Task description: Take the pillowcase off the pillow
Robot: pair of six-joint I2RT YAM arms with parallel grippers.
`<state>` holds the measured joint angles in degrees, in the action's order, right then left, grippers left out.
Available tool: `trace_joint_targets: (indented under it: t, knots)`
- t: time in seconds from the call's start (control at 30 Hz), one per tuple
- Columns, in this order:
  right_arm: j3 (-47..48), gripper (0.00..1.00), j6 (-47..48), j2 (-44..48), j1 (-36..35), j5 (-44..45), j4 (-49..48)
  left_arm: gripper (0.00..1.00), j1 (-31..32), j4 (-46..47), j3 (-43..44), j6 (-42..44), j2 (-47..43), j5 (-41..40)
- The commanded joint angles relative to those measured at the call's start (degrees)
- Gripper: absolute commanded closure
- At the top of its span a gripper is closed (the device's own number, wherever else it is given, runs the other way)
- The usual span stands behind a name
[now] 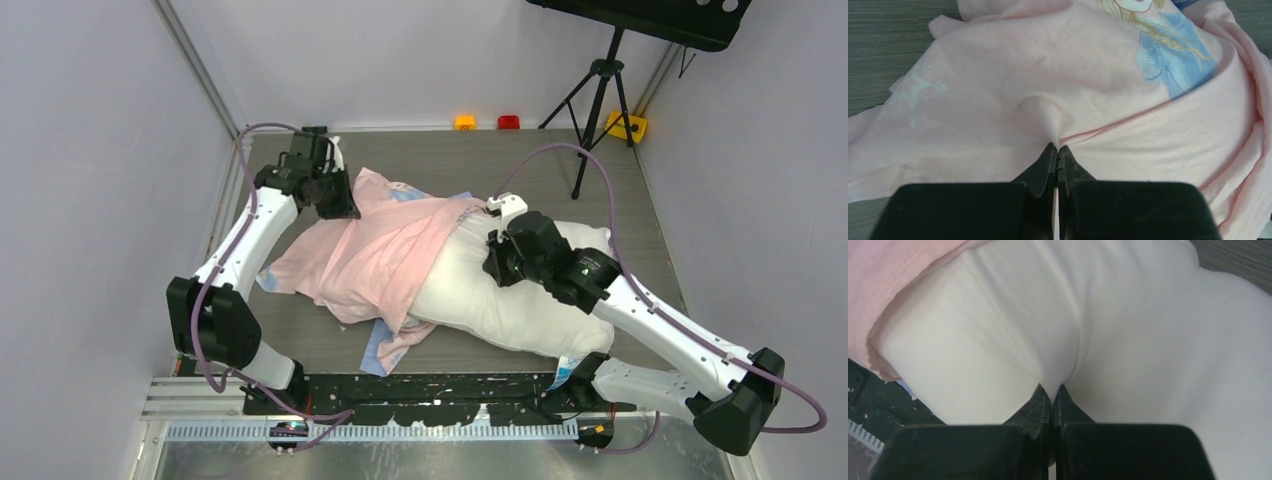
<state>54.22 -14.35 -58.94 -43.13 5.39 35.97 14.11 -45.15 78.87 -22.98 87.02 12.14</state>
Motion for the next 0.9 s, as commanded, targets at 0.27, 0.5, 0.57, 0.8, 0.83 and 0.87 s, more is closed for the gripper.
trace_joint_targets:
  t: [0.27, 0.5, 0.57, 0.8, 0.83, 0.87]
  knots:
    - [1.7, 1.0, -12.3, 11.4, 0.2, 35.3, 8.7, 1.0, -25.3, 2.3, -3.0, -5.7, -12.3, -9.5]
    - [4.1, 1.0, -11.9, 24.0, 0.5, 45.3, 9.6, 1.0, -29.9, 0.5, -1.3, -6.5, -10.8, -11.7]
    - [4.8, 1.0, -11.3, 25.0, 0.5, 46.2, 9.9, 1.0, -30.0, 0.8, -0.7, -7.4, -10.2, -11.7]
    - [5.9, 1.0, -14.8, 27.1, 0.4, 53.1, 12.1, 1.0, -29.9, 1.3, 1.6, -7.8, -7.8, -10.1]
    - [5.9, 1.0, -15.3, 27.9, 0.5, 55.3, 12.1, 1.0, -30.0, 1.1, 2.1, -7.8, -7.8, -11.1]
    - [6.0, 1.0, -15.5, 28.8, 0.5, 57.5, 11.8, 1.0, -30.0, 1.0, 2.2, -7.7, -7.8, -11.5]
